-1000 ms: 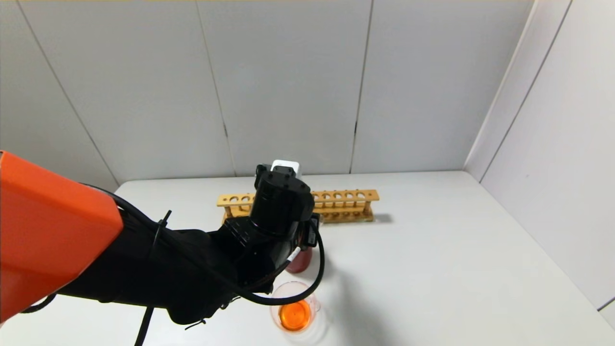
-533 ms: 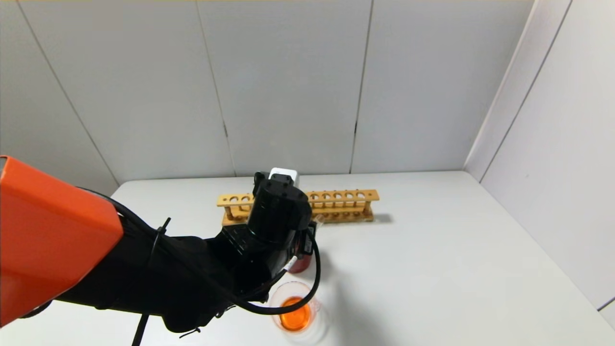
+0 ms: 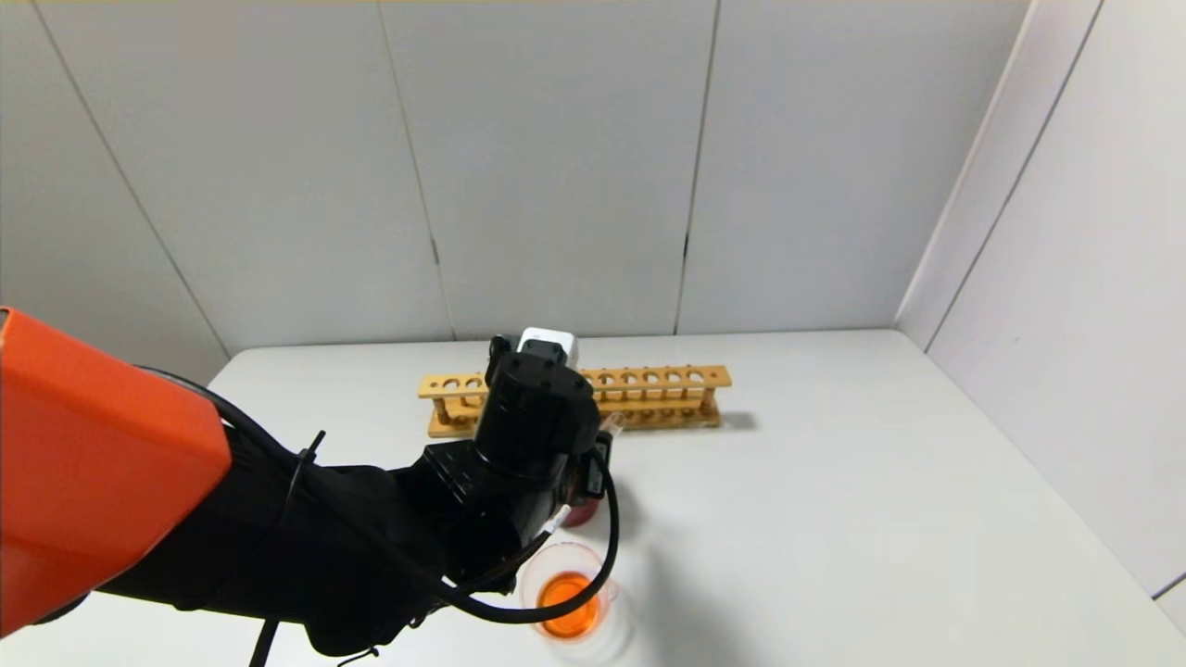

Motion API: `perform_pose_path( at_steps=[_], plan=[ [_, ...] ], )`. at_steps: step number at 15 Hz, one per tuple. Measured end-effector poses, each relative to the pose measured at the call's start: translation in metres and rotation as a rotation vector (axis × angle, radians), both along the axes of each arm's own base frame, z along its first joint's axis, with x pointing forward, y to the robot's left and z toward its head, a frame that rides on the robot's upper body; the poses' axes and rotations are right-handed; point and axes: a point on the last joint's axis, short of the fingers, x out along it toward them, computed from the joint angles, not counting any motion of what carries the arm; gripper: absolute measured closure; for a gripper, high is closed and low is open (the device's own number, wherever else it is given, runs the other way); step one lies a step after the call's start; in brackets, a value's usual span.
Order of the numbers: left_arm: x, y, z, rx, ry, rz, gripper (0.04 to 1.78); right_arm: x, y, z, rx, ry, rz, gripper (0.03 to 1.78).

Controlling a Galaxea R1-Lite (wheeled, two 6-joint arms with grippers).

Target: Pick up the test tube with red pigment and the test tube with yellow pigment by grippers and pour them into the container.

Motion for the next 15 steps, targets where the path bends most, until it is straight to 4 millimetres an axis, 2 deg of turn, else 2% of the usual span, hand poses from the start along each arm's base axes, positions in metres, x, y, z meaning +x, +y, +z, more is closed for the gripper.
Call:
perform_pose_path(
  at_steps=[2, 4, 6, 9, 11, 13, 15],
  plan=[
    [0.0, 0.001, -0.001, 0.004, 0.002, 0.0, 1.49, 0.0, 0.0, 0.0, 0.0, 0.0, 0.0, 0.07],
    [-0.001, 0.001, -0.002, 0.007, 0.005, 0.0, 1.37, 0.0, 0.0, 0.0, 0.0, 0.0, 0.0, 0.07],
    [-0.001, 0.001, -0.003, 0.012, 0.007, 0.0, 1.14, 0.0, 0.0, 0.0, 0.0, 0.0, 0.0, 0.07],
    [-0.002, 0.001, -0.004, 0.012, 0.007, 0.0, 0.61, 0.0, 0.0, 0.0, 0.0, -0.001, 0.0, 0.07],
    [-0.001, 0.002, -0.002, 0.011, 0.002, 0.001, 0.34, 0.0, 0.0, 0.0, 0.0, -0.001, 0.0, 0.07],
    [-0.002, 0.003, 0.004, 0.003, -0.012, 0.001, 0.16, 0.0, 0.0, 0.0, 0.0, -0.001, 0.0, 0.07],
    [-0.005, 0.007, 0.016, -0.01, -0.04, 0.0, 0.08, 0.0, 0.0, 0.0, 0.0, 0.0, 0.0, 0.07]
  ],
)
